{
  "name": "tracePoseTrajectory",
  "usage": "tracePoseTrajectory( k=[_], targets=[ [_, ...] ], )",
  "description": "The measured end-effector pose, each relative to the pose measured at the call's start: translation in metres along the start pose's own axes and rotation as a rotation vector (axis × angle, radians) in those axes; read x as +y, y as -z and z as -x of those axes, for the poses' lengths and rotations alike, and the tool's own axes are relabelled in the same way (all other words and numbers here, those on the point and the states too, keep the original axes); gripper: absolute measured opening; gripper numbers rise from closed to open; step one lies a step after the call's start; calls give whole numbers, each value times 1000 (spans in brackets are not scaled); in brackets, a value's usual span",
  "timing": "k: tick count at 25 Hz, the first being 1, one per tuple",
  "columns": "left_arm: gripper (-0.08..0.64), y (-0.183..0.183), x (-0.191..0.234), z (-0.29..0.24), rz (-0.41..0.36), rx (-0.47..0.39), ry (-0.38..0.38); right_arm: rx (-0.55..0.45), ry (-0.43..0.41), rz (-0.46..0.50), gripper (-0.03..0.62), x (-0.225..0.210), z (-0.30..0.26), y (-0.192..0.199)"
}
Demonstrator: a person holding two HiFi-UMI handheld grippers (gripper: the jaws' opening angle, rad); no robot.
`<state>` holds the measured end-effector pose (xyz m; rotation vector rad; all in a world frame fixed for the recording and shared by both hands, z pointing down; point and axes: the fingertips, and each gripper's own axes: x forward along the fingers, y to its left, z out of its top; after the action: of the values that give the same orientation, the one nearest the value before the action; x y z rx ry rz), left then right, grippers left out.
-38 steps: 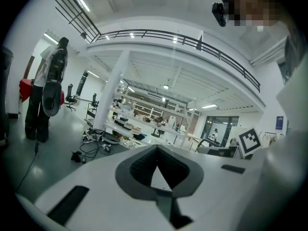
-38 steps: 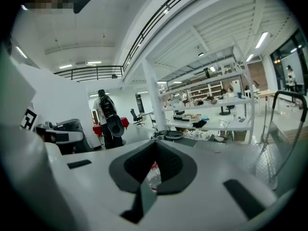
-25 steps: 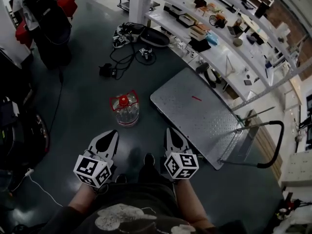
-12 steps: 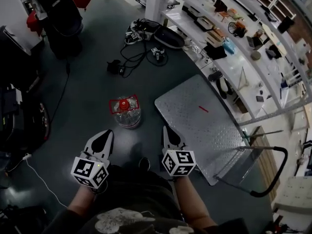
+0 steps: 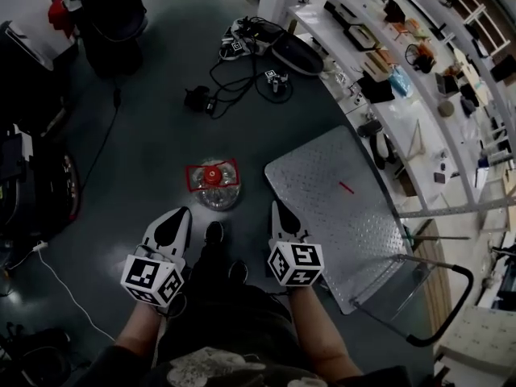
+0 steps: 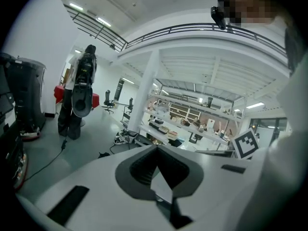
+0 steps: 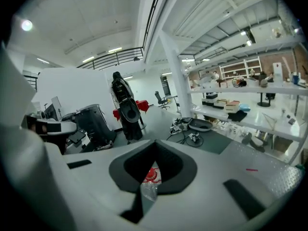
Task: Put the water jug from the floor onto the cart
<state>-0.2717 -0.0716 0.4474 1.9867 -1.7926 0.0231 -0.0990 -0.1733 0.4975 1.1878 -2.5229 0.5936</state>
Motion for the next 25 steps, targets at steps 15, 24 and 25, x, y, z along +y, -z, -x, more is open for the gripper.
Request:
tracePoseTrajectory(
  k=[15,24,25],
  targets=[
    [8,50,107,-113,60,133,22,220,41,15,30,-2,-160,81],
    [8,101,157,-174,89,211,22,403,59,11,119,-19,-242,162],
    [8,106,162,-179,99,215,13,420,64,16,132,-23,-249,169]
  ],
)
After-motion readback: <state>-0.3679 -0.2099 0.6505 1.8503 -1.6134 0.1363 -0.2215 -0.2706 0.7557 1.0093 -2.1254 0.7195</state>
